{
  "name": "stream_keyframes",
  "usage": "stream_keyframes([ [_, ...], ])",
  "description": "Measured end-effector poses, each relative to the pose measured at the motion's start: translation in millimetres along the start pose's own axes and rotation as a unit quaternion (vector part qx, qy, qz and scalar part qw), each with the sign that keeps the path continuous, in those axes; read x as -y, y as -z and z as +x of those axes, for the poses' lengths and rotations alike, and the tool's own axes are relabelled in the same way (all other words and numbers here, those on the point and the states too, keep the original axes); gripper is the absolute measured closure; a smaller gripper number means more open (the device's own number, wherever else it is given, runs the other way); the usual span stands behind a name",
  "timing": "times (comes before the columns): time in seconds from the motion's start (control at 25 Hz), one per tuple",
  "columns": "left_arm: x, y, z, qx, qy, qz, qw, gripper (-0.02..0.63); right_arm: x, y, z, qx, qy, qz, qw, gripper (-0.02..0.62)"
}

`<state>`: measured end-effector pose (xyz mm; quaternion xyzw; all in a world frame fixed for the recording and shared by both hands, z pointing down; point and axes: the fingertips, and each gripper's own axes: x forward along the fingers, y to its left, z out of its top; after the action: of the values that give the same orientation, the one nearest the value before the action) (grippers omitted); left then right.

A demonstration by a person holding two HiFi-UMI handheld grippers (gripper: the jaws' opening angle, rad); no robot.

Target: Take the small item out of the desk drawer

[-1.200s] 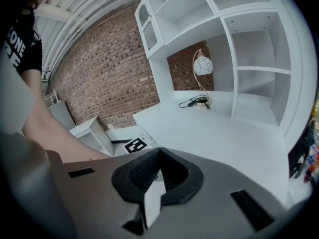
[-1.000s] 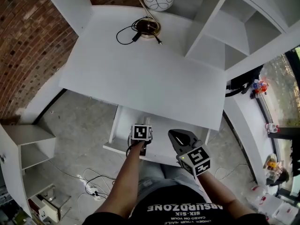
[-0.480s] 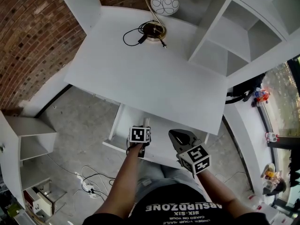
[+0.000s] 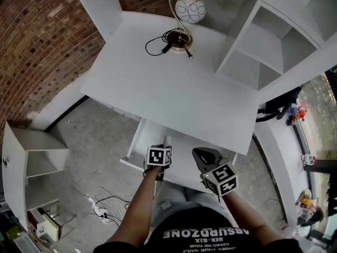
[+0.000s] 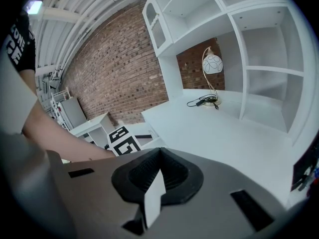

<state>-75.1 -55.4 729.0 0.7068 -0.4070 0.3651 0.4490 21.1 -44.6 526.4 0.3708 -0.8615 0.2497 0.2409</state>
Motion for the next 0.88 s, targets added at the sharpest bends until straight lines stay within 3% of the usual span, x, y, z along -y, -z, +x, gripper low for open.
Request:
stream_keyframes([
  [0.88,8.4,-6.5,-63.6,0.052,-0.005,-0.032,0.9981,0.466,-8.6,-3.6,-15.2,0.012,-0.006,-0.016,1.0,0.597],
])
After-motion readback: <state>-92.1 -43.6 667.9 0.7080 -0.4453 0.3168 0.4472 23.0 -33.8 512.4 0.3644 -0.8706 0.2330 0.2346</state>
